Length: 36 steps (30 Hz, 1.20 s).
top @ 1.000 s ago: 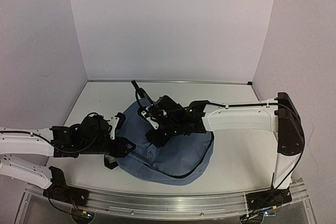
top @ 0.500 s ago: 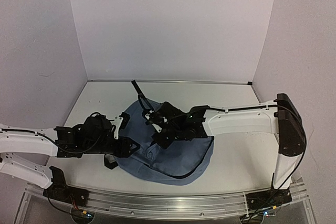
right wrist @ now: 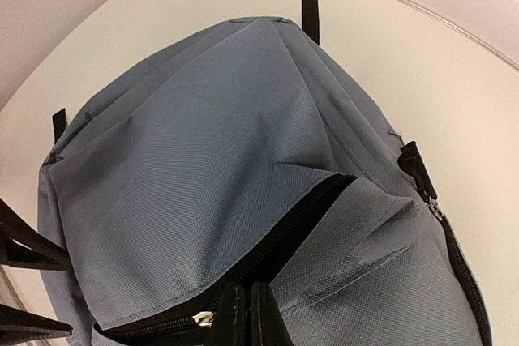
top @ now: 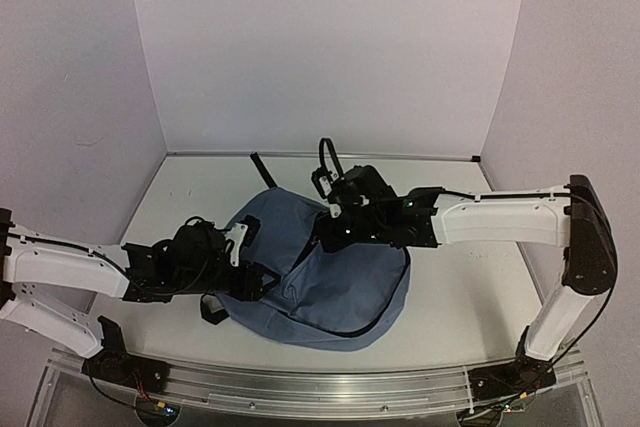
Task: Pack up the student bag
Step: Zip the student bag at the center of the board.
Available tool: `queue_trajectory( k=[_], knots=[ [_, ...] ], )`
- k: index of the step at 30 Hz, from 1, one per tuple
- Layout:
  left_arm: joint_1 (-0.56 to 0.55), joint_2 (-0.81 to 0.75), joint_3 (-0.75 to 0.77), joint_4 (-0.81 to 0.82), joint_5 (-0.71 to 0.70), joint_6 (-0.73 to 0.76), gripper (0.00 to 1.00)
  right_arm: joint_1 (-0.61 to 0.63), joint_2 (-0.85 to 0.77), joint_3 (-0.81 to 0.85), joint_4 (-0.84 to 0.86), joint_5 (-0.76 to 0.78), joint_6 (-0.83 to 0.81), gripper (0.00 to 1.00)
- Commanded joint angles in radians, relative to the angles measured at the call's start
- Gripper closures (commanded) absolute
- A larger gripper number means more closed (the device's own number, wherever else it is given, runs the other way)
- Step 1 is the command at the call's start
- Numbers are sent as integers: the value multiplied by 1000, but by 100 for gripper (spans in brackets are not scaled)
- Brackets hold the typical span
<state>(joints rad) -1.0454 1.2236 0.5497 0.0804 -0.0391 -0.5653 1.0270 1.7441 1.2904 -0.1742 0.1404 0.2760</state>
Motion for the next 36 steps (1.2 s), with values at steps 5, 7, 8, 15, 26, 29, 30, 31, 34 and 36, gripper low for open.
queue_trajectory(
  k=[5, 7, 8, 15, 26, 29, 30, 31, 34, 36],
  knots=[
    [-12, 21, 69, 69, -23, 55, 42, -41, -64, -27, 103, -78, 45, 100],
    [-24, 35, 79, 102, -21, 66, 40, -47, -59, -26, 115, -86, 45, 100],
    [-30, 44, 84, 116, -24, 75, 39, -49, -55, -24, 116, -90, 45, 100],
    [-71, 116, 133, 159, -137, 172, 26, -62, -44, -17, 149, -132, 52, 100],
    [-86, 244, 189, 152, -288, 213, 40, -77, -46, -34, 166, -173, 58, 100],
    [-86, 256, 190, 162, -297, 200, 64, -77, -44, -35, 187, -159, 56, 100],
    [-87, 261, 192, 161, -296, 198, 70, -77, -43, -33, 191, -146, 58, 100],
    [-87, 265, 195, 158, -295, 196, 74, -78, -41, -29, 192, -132, 60, 100],
    [-92, 284, 205, 138, -289, 188, 89, -78, -40, -14, 192, -64, 76, 100],
    [-99, 295, 210, 125, -285, 183, 98, -78, -39, -1, 193, -12, 86, 100]
  ],
)
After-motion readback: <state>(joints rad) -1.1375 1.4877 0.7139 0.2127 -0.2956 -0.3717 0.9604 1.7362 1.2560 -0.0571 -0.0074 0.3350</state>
